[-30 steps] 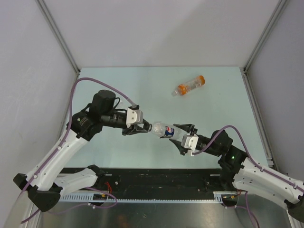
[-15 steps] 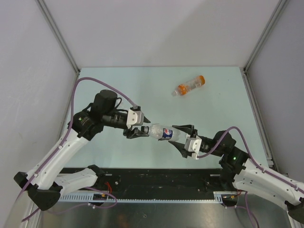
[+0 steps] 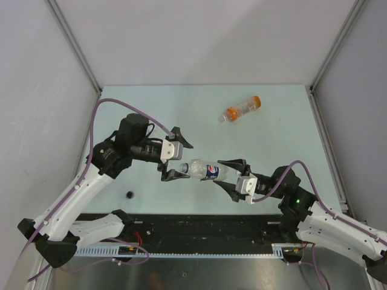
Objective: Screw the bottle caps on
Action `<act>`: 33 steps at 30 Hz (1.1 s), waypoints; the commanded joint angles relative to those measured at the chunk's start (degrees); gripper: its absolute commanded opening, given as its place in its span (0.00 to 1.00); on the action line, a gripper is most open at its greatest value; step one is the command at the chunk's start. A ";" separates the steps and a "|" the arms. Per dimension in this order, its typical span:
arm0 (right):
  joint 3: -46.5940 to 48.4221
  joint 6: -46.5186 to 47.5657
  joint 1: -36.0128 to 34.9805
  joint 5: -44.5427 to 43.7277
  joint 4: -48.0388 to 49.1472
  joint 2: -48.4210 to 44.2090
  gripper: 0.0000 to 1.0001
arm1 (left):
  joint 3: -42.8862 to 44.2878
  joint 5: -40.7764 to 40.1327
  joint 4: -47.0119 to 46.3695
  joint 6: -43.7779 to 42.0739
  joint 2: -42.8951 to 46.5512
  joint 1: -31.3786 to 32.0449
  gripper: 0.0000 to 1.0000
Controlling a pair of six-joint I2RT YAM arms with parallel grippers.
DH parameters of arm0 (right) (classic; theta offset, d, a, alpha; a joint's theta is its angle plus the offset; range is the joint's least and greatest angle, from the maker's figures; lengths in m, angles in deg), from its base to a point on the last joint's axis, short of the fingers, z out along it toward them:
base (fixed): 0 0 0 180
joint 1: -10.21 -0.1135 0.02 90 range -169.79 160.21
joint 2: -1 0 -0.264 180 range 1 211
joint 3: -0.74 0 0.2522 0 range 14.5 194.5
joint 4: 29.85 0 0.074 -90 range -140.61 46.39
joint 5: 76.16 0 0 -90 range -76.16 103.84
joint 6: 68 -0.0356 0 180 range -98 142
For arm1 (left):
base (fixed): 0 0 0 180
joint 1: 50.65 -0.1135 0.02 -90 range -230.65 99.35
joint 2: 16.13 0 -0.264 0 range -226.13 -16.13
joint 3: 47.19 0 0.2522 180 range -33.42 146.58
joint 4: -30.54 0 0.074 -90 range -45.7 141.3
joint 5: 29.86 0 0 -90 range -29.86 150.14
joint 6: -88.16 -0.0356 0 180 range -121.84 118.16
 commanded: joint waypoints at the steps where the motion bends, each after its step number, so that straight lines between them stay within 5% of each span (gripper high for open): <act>1: 1.62 -2.33 0.21 -2.92 3.94 0.21 0.00 | 2.34 0.33 -2.00 -1.31 1.06 0.13 0.99; 7: 0.20 -7.78 0.81 -13.53 8.52 -0.96 0.00 | 3.17 0.58 -5.41 0.68 1.43 -0.19 1.00; 12: -0.74 -15.37 3.17 -25.05 10.99 -3.18 0.00 | 1.96 -5.50 -16.35 10.30 3.15 -0.40 1.00; 17: -0.67 -26.74 5.17 -39.47 9.01 -2.73 0.00 | -2.88 -28.33 -40.11 28.29 4.28 -0.40 0.99; 21: -0.17 -39.80 7.99 -51.92 2.87 0.73 0.00 | -2.54 -44.95 -50.36 38.20 3.14 -0.40 1.00; 24: 0.25 -45.13 11.00 -54.34 -1.47 4.71 0.03 | -2.89 -54.79 -51.64 43.82 3.69 -0.41 0.99; 29: 2.03 -52.59 18.46 -54.05 -6.87 12.73 0.02 | -15.47 -67.74 -52.73 55.22 10.15 -0.39 0.99; 33: 2.22 -55.75 24.34 -49.15 -8.76 17.90 0.02 | -22.78 -74.07 -46.17 61.66 11.52 -0.42 0.99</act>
